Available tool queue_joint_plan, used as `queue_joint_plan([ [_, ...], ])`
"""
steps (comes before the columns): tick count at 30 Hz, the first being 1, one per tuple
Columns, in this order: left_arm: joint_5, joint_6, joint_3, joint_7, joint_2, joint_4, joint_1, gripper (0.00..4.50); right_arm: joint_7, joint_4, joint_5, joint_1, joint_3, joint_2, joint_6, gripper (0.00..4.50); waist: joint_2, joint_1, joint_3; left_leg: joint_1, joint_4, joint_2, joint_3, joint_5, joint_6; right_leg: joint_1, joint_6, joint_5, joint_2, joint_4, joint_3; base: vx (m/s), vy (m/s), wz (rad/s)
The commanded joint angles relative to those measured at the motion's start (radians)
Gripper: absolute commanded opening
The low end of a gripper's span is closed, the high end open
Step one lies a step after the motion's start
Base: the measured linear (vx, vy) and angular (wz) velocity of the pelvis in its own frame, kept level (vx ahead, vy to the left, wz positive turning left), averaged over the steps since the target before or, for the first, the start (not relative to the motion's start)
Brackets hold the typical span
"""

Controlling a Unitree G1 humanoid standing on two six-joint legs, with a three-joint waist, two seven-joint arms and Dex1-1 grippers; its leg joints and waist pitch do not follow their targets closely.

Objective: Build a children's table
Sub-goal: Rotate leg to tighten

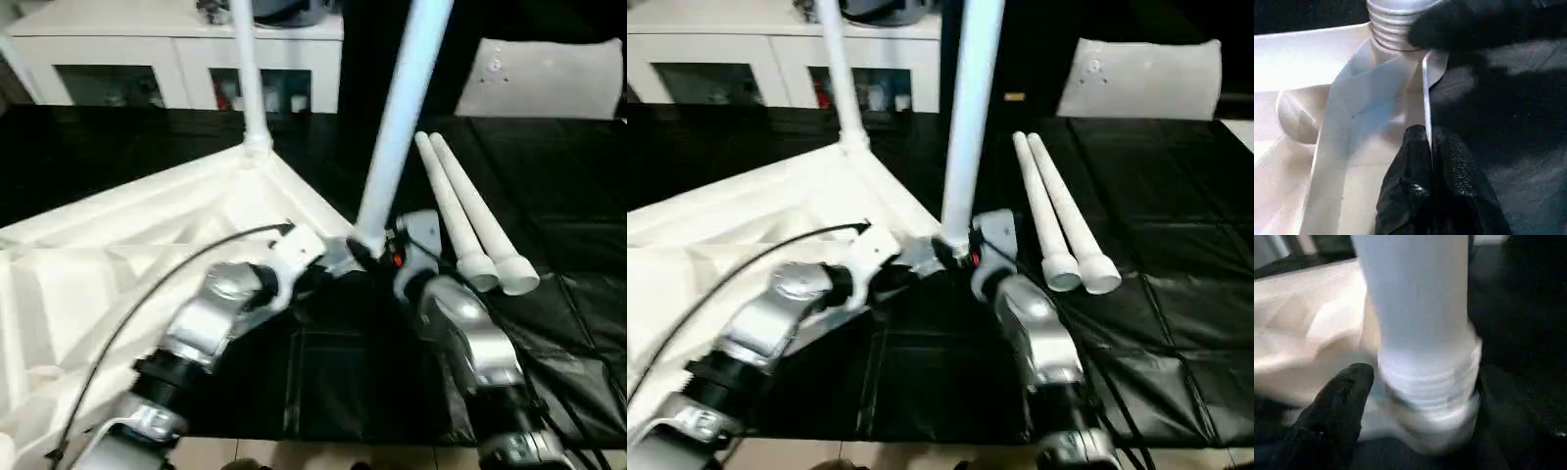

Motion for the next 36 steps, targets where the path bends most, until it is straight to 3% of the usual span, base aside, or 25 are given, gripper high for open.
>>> queue_joint_plan([
  [1, -0.011, -0.061, 0.001, -0.060, 0.040, -0.022, 0.007, 0.00, 0.093, -0.059, 0.031, 0.006, 0.016, -0.047, -0.012, 3.98, 0.003, 0.005, -0.072, -0.006, -0.062, 0.096, -0.043, -0.041, 0.110, 0.065, -0.130, -0.110, -0.131, -0.060, 0.092, 0.000, 0.000, 0.00],
  [5, -0.034, -0.119, -0.010, -0.142, 0.085, -0.012, 0.019, 0.00, 0.199, -0.092, 0.049, 0.022, 0.019, -0.115, -0.027, 4.34, 0.002, 0.011, -0.065, -0.003, -0.063, 0.094, -0.038, -0.085, 0.114, 0.063, -0.110, -0.197, -0.129, -0.073, 0.090, 0.000, 0.000, 0.00],
  [6, -0.059, -0.178, -0.023, -0.236, 0.126, -0.004, 0.023, 0.00, 0.330, -0.119, 0.070, 0.032, 0.033, -0.191, -0.029, 4.45, 0.002, 0.012, -0.065, -0.001, -0.064, 0.095, -0.039, -0.089, 0.112, 0.061, -0.108, -0.209, -0.128, -0.073, 0.090, 0.000, 0.000, 0.00],
  [11, -0.072, -0.237, -0.057, -0.359, 0.177, 0.013, 0.021, 0.00, 0.476, -0.145, 0.106, 0.027, 0.062, -0.271, 0.007, 4.45, -0.002, 0.021, -0.063, 0.002, -0.064, 0.096, -0.036, -0.096, 0.122, 0.059, -0.114, -0.211, -0.128, -0.072, 0.092, 0.000, 0.000, 0.00],
  [13, -0.097, -0.270, -0.066, -0.435, 0.192, 0.020, 0.017, 0.00, 0.577, -0.171, 0.123, 0.029, 0.103, -0.315, 0.026, 4.45, -0.003, 0.032, -0.064, 0.004, -0.064, 0.099, -0.035, -0.089, 0.121, 0.059, -0.110, -0.226, -0.126, -0.072, 0.091, 0.000, 0.000, 0.00],
  [19, -0.103, -0.303, -0.096, -0.533, 0.219, 0.050, -0.010, 0.00, 0.669, -0.138, 0.077, 0.015, 0.174, -0.356, -0.024, 4.45, -0.006, 0.048, -0.064, 0.006, -0.065, 0.101, -0.034, -0.089, 0.105, 0.055, -0.106, -0.249, -0.129, -0.073, 0.091, 0.000, 0.000, 0.00],
  [20, -0.100, -0.319, -0.104, -0.553, 0.226, 0.062, -0.019, 0.00, 0.685, -0.125, 0.069, 0.008, 0.184, -0.360, -0.034, 4.27, -0.011, 0.048, -0.064, 0.005, -0.064, 0.100, -0.033, -0.089, 0.105, 0.056, -0.105, -0.251, -0.130, -0.073, 0.092, 0.000, 0.000, 0.00],
  [23, -0.088, -0.349, -0.114, -0.582, 0.230, 0.089, -0.037, 0.00, 0.722, -0.110, 0.061, -0.003, 0.203, -0.367, -0.036, 4.27, -0.009, 0.054, -0.063, 0.007, -0.066, 0.100, -0.033, -0.095, 0.100, 0.055, -0.102, -0.265, -0.130, -0.075, 0.091, 0.000, 0.000, 0.00],
  [26, -0.077, -0.368, -0.117, -0.595, 0.233, 0.113, -0.049, 0.00, 0.753, -0.111, 0.064, -0.006, 0.222, -0.381, -0.025, 3.90, -0.009, 0.057, -0.065, 0.006, -0.065, 0.102, -0.034, -0.085, 0.102, 0.057, -0.101, -0.246, -0.130, -0.071, 0.091, 0.000, 0.000, 0.00],
  [36, -0.082, -0.398, -0.114, -0.617, 0.236, 0.156, -0.060, 0.00, 0.783, -0.107, 0.079, -0.004, 0.220, -0.383, -0.031, 3.06, -0.007, 0.060, -0.065, 0.004, -0.064, 0.102, -0.034, -0.085, 0.099, 0.058, -0.104, -0.249, -0.132, -0.071, 0.090, 0.000, 0.000, 0.00],
])
